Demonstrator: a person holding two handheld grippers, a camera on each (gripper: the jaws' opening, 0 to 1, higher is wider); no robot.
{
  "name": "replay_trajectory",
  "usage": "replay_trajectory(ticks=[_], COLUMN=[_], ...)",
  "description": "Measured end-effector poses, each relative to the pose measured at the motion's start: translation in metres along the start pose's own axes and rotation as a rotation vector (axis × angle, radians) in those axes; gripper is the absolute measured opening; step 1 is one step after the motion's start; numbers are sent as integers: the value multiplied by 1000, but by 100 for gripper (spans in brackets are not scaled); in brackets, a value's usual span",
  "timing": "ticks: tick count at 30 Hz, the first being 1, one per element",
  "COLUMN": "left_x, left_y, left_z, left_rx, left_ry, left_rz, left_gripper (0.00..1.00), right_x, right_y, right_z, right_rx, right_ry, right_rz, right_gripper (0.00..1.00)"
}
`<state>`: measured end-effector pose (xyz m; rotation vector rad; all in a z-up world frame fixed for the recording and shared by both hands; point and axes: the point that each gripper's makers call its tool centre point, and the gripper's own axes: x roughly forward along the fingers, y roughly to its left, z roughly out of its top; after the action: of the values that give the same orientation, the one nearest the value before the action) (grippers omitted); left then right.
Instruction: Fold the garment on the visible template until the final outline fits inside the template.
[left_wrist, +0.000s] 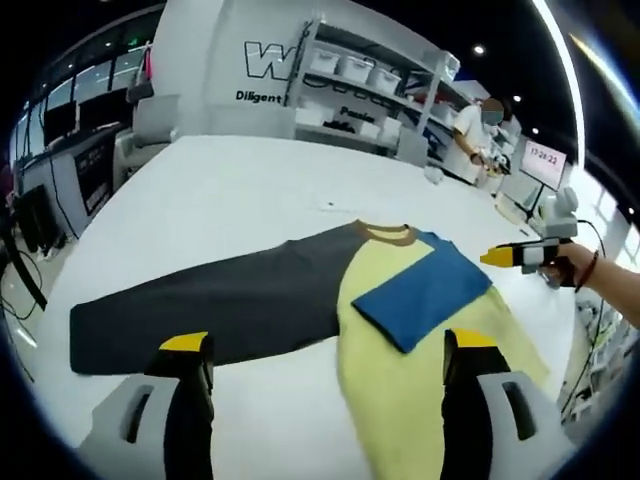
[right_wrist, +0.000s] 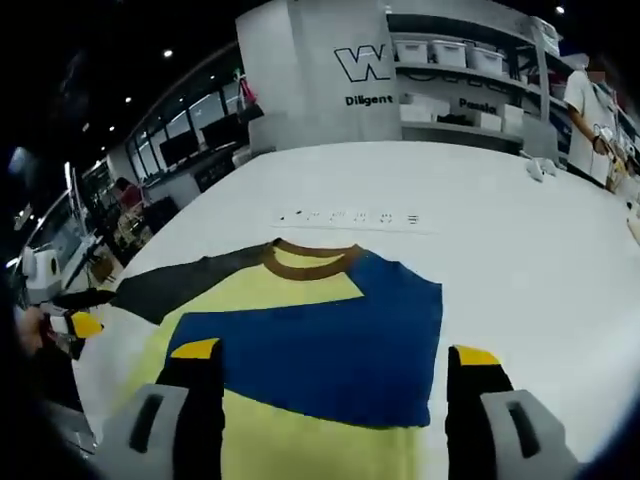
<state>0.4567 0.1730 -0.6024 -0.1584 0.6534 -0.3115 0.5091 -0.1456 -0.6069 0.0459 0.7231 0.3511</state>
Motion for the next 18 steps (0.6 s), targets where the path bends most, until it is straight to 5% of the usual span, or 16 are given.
replay_trajectory(ticks=[18], left_x=[-43], left_y=[131], left_z=[-36], left_rx=[-106], left_ry=[92], left_rz=[247], left_gripper=[88], right_x=[-58], right_y=[40], right_z=[-36], right_rx=[-74], right_ry=[14], right_rz=[83], right_gripper=[99])
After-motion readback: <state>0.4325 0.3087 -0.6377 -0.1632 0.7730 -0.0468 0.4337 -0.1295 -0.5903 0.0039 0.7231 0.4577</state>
